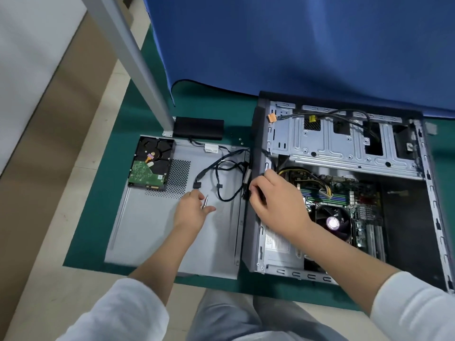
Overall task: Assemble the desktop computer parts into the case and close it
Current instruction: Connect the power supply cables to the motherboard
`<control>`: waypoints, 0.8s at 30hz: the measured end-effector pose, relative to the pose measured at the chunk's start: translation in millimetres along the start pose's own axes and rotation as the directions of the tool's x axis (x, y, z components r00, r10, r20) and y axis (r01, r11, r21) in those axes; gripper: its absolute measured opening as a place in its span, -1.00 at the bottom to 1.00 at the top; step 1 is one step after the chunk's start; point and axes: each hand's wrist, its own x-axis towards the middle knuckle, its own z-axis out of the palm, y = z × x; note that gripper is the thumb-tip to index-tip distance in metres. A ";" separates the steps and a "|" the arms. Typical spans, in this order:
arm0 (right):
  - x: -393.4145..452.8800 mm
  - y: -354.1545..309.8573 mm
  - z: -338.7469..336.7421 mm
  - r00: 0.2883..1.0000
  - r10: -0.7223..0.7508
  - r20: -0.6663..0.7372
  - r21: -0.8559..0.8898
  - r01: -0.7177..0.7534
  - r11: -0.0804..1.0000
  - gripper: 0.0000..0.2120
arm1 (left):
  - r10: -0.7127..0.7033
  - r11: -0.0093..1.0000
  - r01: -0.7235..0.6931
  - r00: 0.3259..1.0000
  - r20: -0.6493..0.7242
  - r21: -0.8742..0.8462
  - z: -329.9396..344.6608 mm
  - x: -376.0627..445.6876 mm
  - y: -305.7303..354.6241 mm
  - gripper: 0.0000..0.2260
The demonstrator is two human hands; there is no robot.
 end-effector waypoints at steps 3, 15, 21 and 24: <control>0.7 -0.3 -1.4 1.000 0.010 0.008 0.013 -0.010 1.000 -0.88 | -0.001 1.000 0.001 1.000 0.011 0.002 -1.5 -2.3 4.7 -0.55; 25.5 30.2 -22.2 0.881 0.454 0.132 0.435 -0.463 0.772 -0.76 | 0.128 0.811 0.062 0.952 0.279 -0.582 -38.6 -0.6 161.2 -0.76; 46.7 36.2 -31.6 0.851 0.376 0.366 0.331 -0.497 0.802 -0.79 | -0.119 0.489 0.203 0.979 0.165 -0.848 -36.6 -11.0 201.6 -0.81; 40.2 46.5 -47.8 0.874 0.328 0.359 0.320 -0.446 0.836 -0.79 | -0.062 0.540 0.015 0.998 -0.021 -0.841 -40.0 -30.8 216.1 -0.70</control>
